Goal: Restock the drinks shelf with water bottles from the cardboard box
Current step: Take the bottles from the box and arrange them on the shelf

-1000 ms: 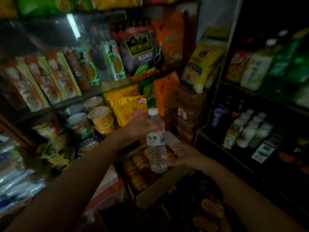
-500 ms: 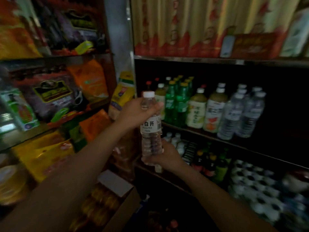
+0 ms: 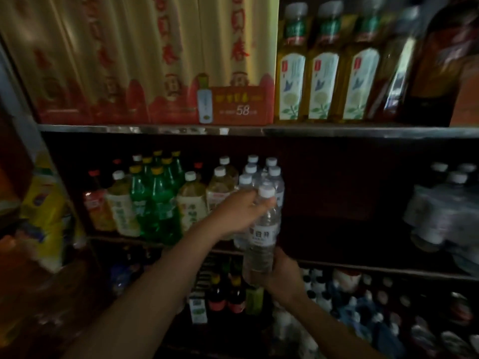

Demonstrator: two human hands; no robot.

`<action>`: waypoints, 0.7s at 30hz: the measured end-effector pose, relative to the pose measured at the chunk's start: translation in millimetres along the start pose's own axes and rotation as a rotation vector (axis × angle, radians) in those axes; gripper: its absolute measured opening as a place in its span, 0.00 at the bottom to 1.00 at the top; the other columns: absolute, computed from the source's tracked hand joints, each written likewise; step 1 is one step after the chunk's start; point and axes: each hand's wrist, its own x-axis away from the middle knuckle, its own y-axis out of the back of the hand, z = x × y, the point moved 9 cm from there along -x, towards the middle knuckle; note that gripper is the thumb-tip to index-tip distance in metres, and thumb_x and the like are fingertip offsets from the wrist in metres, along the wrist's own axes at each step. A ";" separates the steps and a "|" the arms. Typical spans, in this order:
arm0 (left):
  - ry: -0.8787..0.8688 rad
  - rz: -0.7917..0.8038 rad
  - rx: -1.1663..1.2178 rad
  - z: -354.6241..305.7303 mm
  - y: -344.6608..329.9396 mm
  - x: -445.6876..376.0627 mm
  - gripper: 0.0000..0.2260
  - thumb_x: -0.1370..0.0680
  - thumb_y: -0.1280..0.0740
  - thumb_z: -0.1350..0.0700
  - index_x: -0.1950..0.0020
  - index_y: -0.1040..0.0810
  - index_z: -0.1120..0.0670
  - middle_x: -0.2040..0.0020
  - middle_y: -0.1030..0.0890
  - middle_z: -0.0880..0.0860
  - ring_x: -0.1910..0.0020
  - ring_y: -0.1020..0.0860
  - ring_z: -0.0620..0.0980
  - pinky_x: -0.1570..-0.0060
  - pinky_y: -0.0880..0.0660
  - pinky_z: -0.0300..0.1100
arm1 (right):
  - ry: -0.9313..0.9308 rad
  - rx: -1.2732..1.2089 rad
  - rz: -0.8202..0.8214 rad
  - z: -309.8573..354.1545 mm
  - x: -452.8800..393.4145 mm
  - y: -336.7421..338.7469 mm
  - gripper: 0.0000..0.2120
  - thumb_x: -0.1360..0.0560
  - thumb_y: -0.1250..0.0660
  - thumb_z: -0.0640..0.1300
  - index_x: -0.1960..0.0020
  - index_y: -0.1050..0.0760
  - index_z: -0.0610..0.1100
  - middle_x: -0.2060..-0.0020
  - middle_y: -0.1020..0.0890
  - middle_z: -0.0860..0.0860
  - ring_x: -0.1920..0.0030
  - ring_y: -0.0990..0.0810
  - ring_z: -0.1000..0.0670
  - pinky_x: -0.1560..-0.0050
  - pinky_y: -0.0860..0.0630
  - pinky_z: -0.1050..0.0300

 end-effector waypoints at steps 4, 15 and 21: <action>-0.074 0.049 -0.055 -18.9 -25.0 -45.6 0.16 0.23 0.35 0.42 0.44 0.24 0.53 0.50 0.21 0.48 0.50 0.23 0.46 0.53 0.25 0.43 | -0.070 0.021 -0.127 -39.9 -43.0 26.3 0.27 0.34 0.27 0.57 0.41 0.29 0.45 0.48 0.20 0.49 0.51 0.20 0.47 0.56 0.26 0.57; -0.115 -0.273 -0.409 -37.3 -10.0 -82.5 0.31 0.23 0.33 0.48 0.25 0.42 0.53 0.39 0.24 0.56 0.44 0.23 0.53 0.53 0.28 0.40 | 0.051 -0.177 -0.095 -53.9 -90.3 21.6 0.28 0.32 0.24 0.49 0.44 0.41 0.56 0.42 0.31 0.51 0.48 0.23 0.50 0.51 0.20 0.43; -0.174 -0.273 -0.271 -34.1 -23.8 -51.7 0.32 0.24 0.32 0.49 0.24 0.42 0.53 0.32 0.28 0.54 0.39 0.25 0.50 0.46 0.30 0.37 | 0.026 -0.188 -0.037 -52.9 -90.6 23.2 0.38 0.34 0.22 0.51 0.32 0.41 0.46 0.34 0.32 0.47 0.38 0.26 0.47 0.46 0.24 0.51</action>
